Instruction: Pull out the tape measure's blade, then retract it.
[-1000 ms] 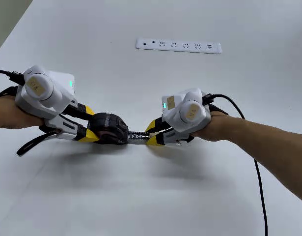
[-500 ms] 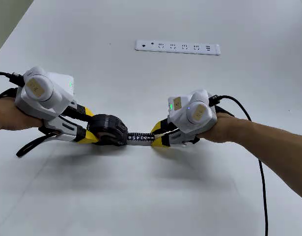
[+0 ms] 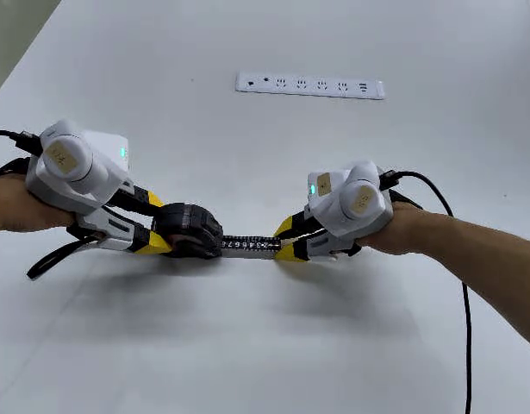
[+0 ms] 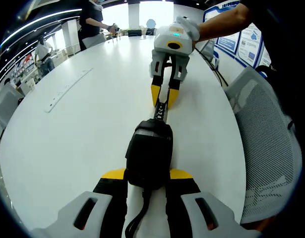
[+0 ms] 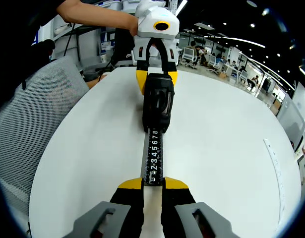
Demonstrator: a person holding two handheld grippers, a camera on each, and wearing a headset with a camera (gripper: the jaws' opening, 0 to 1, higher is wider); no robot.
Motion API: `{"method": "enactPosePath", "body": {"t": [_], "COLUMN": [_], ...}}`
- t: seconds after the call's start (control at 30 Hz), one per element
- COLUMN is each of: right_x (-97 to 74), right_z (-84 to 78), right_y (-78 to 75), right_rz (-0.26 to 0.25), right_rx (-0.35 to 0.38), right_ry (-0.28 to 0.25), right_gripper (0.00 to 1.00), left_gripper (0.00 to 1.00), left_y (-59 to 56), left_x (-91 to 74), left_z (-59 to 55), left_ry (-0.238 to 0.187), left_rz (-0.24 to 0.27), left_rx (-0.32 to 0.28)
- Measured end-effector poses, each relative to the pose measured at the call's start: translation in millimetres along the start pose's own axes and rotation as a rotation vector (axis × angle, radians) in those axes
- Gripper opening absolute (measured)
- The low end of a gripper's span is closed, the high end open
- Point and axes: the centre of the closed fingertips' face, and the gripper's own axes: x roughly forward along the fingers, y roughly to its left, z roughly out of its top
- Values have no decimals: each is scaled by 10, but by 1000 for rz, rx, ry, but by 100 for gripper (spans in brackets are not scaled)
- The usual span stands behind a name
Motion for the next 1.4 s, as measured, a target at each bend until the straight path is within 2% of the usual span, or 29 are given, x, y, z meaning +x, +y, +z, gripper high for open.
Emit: {"method": "enactPosePath", "body": {"t": [1.4], "right_x": [-412], "right_z": [-487], "right_y": [46], "right_rz": [-30], "right_rx": [53], "right_ry": [40], "right_gripper": [8], "left_gripper": [23], "left_y": [7], "left_x": [26], "left_z": [5], "left_ry": [7], "left_rz": [3], "left_rx": [-3]}}
